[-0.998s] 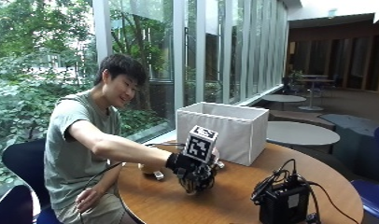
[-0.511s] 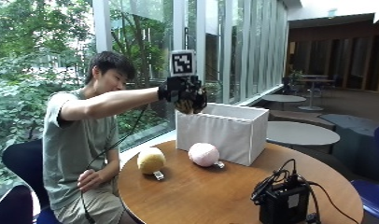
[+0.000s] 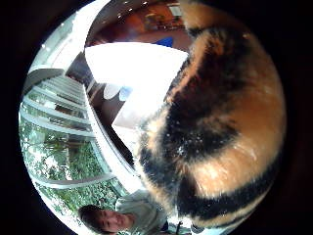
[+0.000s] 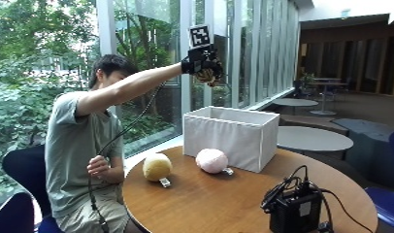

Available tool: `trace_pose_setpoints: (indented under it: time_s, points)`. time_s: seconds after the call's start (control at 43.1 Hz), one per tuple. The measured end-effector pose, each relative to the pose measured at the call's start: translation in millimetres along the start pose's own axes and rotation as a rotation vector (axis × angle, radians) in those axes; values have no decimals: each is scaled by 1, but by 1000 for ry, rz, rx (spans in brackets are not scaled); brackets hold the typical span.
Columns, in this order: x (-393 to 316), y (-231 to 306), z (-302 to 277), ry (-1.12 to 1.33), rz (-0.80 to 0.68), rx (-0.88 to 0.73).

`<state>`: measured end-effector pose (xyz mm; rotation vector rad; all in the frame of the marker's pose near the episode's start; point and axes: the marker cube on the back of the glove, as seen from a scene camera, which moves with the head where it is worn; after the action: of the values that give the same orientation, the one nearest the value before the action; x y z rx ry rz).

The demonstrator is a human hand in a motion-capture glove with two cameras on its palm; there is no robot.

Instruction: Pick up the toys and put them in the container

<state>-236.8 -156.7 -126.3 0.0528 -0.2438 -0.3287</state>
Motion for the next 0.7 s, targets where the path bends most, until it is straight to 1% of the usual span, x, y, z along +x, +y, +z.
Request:
trace_pose_setpoints:
  time_s: [0.046,0.093,0.163,0.232,0.279,0.325,0.418,0.488,0.557,0.65,0.697]
  points:
    - [-21,-11,0,-33,31,0]
    - [-35,-20,5,12,39,-3]
    - [-52,-31,17,119,-26,-13]
    - [-73,-41,27,130,-101,-21]
    - [-85,-50,35,140,-117,-27]
    - [-96,-59,44,148,-114,-34]
    - [-133,-80,60,87,-31,-43]
    - [-147,-87,74,145,-109,-57]
    - [-165,-96,86,171,-132,-65]
    - [-178,-102,98,143,-183,-82]
    - [-183,-101,100,68,-245,-90]
